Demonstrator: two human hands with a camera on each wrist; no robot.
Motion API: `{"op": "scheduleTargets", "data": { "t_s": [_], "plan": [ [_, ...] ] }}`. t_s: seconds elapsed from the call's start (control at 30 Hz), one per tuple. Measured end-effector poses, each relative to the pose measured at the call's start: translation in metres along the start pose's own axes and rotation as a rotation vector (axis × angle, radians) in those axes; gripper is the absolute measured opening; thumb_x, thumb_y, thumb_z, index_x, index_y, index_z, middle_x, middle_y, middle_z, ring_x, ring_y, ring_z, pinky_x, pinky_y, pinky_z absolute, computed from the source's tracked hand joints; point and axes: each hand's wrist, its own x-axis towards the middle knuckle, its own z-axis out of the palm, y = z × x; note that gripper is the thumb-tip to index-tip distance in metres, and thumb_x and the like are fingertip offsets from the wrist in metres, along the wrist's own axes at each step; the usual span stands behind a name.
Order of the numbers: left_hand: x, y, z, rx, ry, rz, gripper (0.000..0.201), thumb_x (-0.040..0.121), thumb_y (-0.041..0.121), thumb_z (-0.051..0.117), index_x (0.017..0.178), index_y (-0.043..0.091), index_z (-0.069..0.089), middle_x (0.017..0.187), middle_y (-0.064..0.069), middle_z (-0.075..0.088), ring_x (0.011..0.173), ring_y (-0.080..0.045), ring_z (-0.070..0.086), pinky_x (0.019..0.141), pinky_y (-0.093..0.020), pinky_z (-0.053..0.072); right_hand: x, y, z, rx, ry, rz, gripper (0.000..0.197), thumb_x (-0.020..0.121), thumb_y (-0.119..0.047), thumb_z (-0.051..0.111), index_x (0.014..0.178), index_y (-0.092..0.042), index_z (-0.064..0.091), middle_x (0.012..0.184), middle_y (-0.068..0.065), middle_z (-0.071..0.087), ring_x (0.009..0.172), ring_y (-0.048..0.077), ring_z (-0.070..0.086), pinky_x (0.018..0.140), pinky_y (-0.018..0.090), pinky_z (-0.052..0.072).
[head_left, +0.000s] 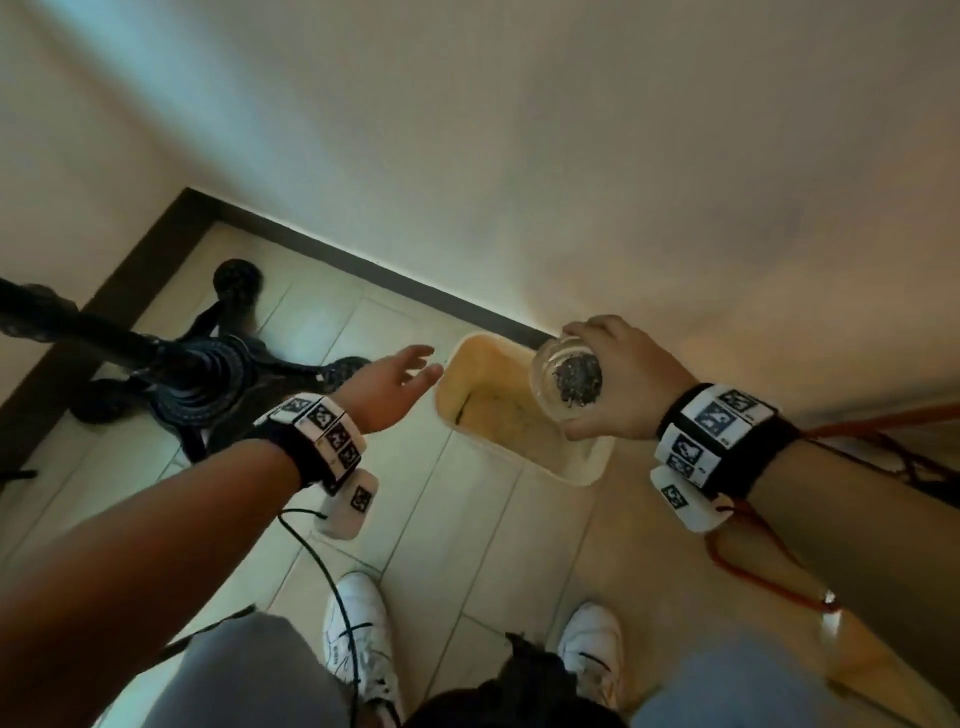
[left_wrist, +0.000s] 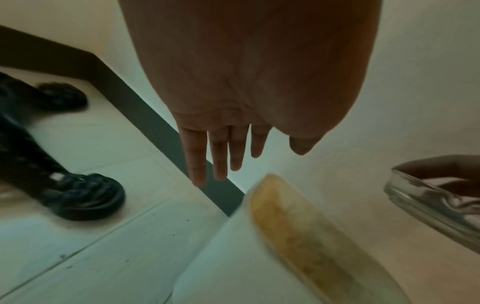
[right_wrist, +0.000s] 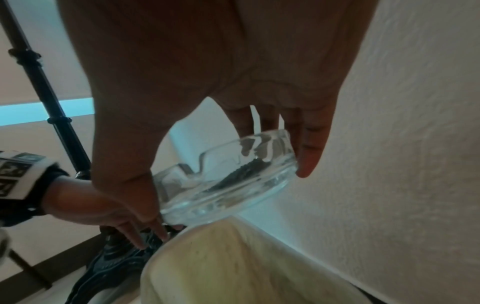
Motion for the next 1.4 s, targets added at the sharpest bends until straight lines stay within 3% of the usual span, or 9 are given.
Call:
{"op": "scheduleTargets", "data": {
  "t_s": [0.2, 0.37, 0.47, 0.6, 0.83, 0.97, 1.17, 1.27, 1.4],
  "plan": [
    [0.049, -0.016, 0.053, -0.110, 0.036, 0.138, 0.053, 0.105, 0.048, 0.028, 0.153, 0.027, 0.032, 0.142, -0.008, 0.059, 0.126, -0.027, 0.059, 0.107, -0.046, 0.047, 0.022, 0.010, 0.033, -0.105, -0.006, -0.048, 0.119, 0.046, -0.065, 0.083, 0.149, -0.025, 0.038, 0.148, 0.002, 0.040, 0.128, 0.026, 0.043, 0.103, 0.040, 0.045],
    [0.069, -0.027, 0.061, -0.042, 0.246, 0.245, 0.044, 0.108, 0.033, 0.029, 0.143, 0.014, 0.048, 0.119, -0.011, 0.071, 0.102, -0.029, 0.068, 0.088, -0.036, 0.053, 0.041, 0.015, 0.046, -0.110, 0.011, -0.072, 0.121, 0.048, -0.063, 0.085, 0.150, -0.023, 0.036, 0.147, 0.001, 0.039, 0.127, 0.023, 0.045, 0.100, 0.035, 0.043],
    [0.086, -0.032, 0.049, -0.010, 0.353, 0.229, 0.040, 0.107, 0.030, 0.031, 0.131, 0.009, 0.056, 0.109, -0.012, 0.073, 0.095, -0.030, 0.068, 0.079, -0.034, 0.051, 0.054, 0.013, 0.051, -0.100, 0.060, -0.078, 0.127, 0.046, -0.062, 0.086, 0.152, -0.021, 0.030, 0.148, 0.002, 0.040, 0.127, 0.021, 0.047, 0.100, 0.035, 0.044],
    [0.099, -0.039, 0.037, -0.035, 0.434, 0.202, 0.038, 0.107, 0.030, 0.033, 0.125, 0.009, 0.059, 0.105, -0.010, 0.072, 0.084, -0.023, 0.062, 0.073, -0.028, 0.040, 0.072, 0.006, 0.051, -0.136, 0.075, -0.070, 0.125, 0.040, -0.068, 0.079, 0.148, -0.021, 0.038, 0.143, 0.002, 0.043, 0.123, 0.022, 0.049, 0.100, 0.039, 0.048],
    [0.100, -0.042, 0.038, -0.039, 0.431, 0.262, 0.038, 0.107, 0.030, 0.034, 0.125, 0.009, 0.059, 0.104, -0.012, 0.074, 0.090, -0.029, 0.069, 0.081, -0.043, 0.055, 0.094, -0.005, 0.052, -0.354, 0.064, -0.117, 0.123, 0.044, -0.067, 0.080, 0.147, -0.016, 0.036, 0.140, 0.007, 0.045, 0.118, 0.026, 0.048, 0.096, 0.044, 0.050],
    [0.101, -0.039, 0.038, -0.035, 0.412, 0.278, 0.038, 0.106, 0.031, 0.034, 0.124, 0.011, 0.061, 0.101, -0.006, 0.074, 0.087, -0.024, 0.068, 0.075, -0.033, 0.051, 0.101, -0.010, 0.055, -0.482, 0.099, -0.177, 0.128, 0.043, -0.062, 0.084, 0.148, -0.011, 0.032, 0.138, 0.011, 0.045, 0.120, 0.031, 0.044, 0.099, 0.048, 0.048],
    [0.107, -0.041, 0.037, -0.037, 0.412, 0.296, 0.038, 0.105, 0.032, 0.034, 0.119, 0.011, 0.062, 0.097, -0.007, 0.074, 0.085, -0.024, 0.069, 0.075, -0.038, 0.053, 0.106, -0.016, 0.060, -0.629, 0.154, -0.235, 0.121, 0.039, -0.062, 0.084, 0.138, -0.008, 0.042, 0.131, 0.014, 0.049, 0.115, 0.033, 0.046, 0.097, 0.049, 0.047],
    [0.108, -0.039, 0.037, -0.025, 0.420, 0.303, 0.039, 0.106, 0.032, 0.034, 0.122, 0.010, 0.062, 0.100, -0.007, 0.074, 0.087, -0.024, 0.069, 0.077, -0.039, 0.054, 0.104, -0.018, 0.063, -0.694, 0.191, -0.306, 0.121, 0.042, -0.054, 0.086, 0.141, -0.002, 0.040, 0.136, 0.017, 0.050, 0.115, 0.036, 0.047, 0.098, 0.050, 0.046],
    [0.112, -0.038, 0.037, -0.001, 0.422, 0.308, 0.040, 0.106, 0.033, 0.033, 0.119, 0.009, 0.062, 0.096, -0.007, 0.073, 0.084, -0.024, 0.068, 0.068, -0.031, 0.049, 0.100, -0.021, 0.067, -0.730, 0.205, -0.386, 0.110, 0.048, -0.037, 0.087, 0.141, 0.000, 0.041, 0.133, 0.020, 0.053, 0.109, 0.039, 0.050, 0.090, 0.052, 0.050]
  ]
}}
